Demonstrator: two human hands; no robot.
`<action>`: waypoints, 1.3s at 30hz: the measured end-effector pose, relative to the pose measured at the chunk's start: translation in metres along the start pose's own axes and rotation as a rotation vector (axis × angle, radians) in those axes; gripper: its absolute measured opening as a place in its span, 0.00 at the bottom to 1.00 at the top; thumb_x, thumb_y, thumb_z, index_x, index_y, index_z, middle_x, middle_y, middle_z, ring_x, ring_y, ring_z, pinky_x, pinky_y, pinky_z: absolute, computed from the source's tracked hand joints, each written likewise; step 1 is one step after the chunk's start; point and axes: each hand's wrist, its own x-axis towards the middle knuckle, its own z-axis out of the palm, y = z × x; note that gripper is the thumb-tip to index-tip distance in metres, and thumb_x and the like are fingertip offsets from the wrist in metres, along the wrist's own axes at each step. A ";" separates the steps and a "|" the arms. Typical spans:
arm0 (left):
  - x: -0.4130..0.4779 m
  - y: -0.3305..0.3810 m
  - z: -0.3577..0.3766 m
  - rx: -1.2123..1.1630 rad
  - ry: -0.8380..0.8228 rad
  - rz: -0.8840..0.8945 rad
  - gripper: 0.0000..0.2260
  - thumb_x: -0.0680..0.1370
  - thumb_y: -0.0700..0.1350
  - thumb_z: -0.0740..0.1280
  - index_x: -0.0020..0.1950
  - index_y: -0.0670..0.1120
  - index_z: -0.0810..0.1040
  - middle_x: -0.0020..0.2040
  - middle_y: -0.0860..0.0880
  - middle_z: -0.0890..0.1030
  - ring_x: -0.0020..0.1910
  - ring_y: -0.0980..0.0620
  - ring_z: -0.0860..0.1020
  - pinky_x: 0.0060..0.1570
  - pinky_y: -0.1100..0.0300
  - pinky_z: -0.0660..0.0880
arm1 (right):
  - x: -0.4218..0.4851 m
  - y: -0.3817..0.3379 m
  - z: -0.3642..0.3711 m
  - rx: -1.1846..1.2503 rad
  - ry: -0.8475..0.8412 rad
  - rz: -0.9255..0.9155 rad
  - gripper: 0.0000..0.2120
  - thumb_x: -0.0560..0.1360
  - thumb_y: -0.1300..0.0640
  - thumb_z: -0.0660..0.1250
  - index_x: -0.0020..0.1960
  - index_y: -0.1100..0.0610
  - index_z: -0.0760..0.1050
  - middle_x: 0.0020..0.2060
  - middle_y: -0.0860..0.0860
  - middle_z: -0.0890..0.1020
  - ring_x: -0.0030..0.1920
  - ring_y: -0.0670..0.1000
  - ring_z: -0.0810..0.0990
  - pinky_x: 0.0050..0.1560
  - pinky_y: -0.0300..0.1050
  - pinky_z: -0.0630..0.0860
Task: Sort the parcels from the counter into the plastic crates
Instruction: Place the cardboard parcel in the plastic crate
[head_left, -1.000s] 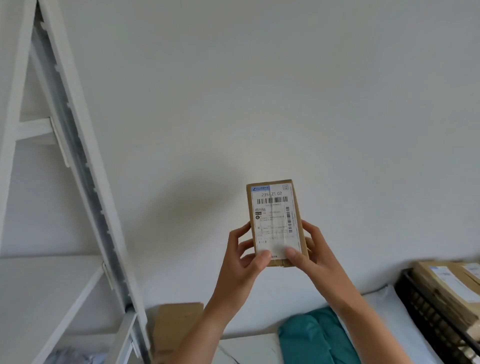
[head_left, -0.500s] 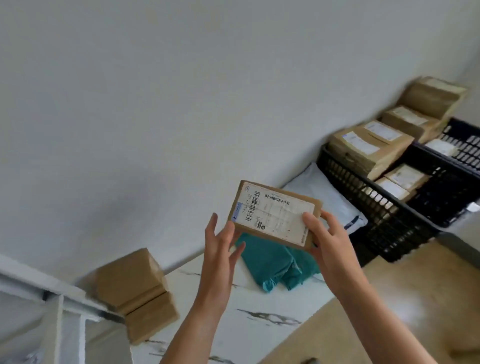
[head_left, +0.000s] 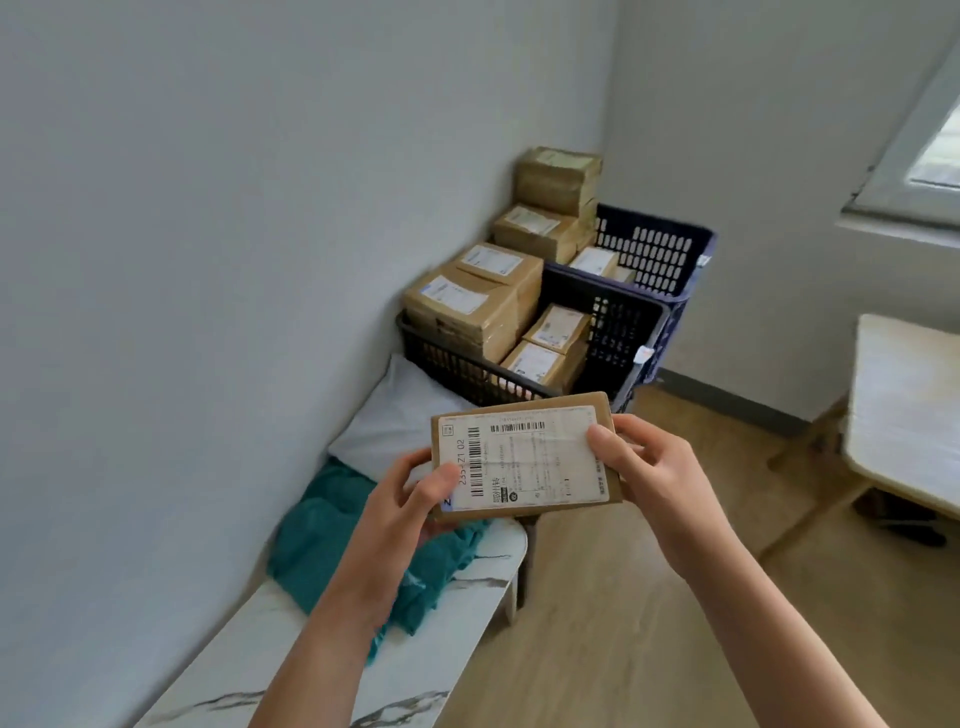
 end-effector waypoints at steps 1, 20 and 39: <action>0.010 0.005 0.021 0.006 -0.020 0.000 0.33 0.67 0.64 0.72 0.68 0.50 0.77 0.58 0.50 0.87 0.59 0.49 0.85 0.62 0.48 0.80 | 0.004 -0.003 -0.020 -0.004 0.019 -0.004 0.21 0.74 0.44 0.73 0.60 0.56 0.83 0.47 0.52 0.89 0.49 0.52 0.89 0.43 0.41 0.84; 0.163 0.070 0.253 0.043 -0.277 0.036 0.35 0.63 0.64 0.72 0.63 0.43 0.77 0.55 0.46 0.88 0.55 0.50 0.86 0.55 0.52 0.82 | 0.112 -0.034 -0.253 -0.041 0.236 -0.064 0.22 0.72 0.43 0.69 0.58 0.55 0.85 0.47 0.52 0.89 0.48 0.52 0.89 0.40 0.38 0.82; 0.517 0.115 0.350 -0.234 -0.133 -0.057 0.17 0.80 0.57 0.71 0.68 0.58 0.75 0.62 0.47 0.85 0.58 0.46 0.85 0.62 0.47 0.81 | 0.484 -0.047 -0.318 0.193 0.243 0.173 0.47 0.67 0.26 0.72 0.77 0.48 0.64 0.69 0.56 0.77 0.64 0.58 0.82 0.66 0.58 0.78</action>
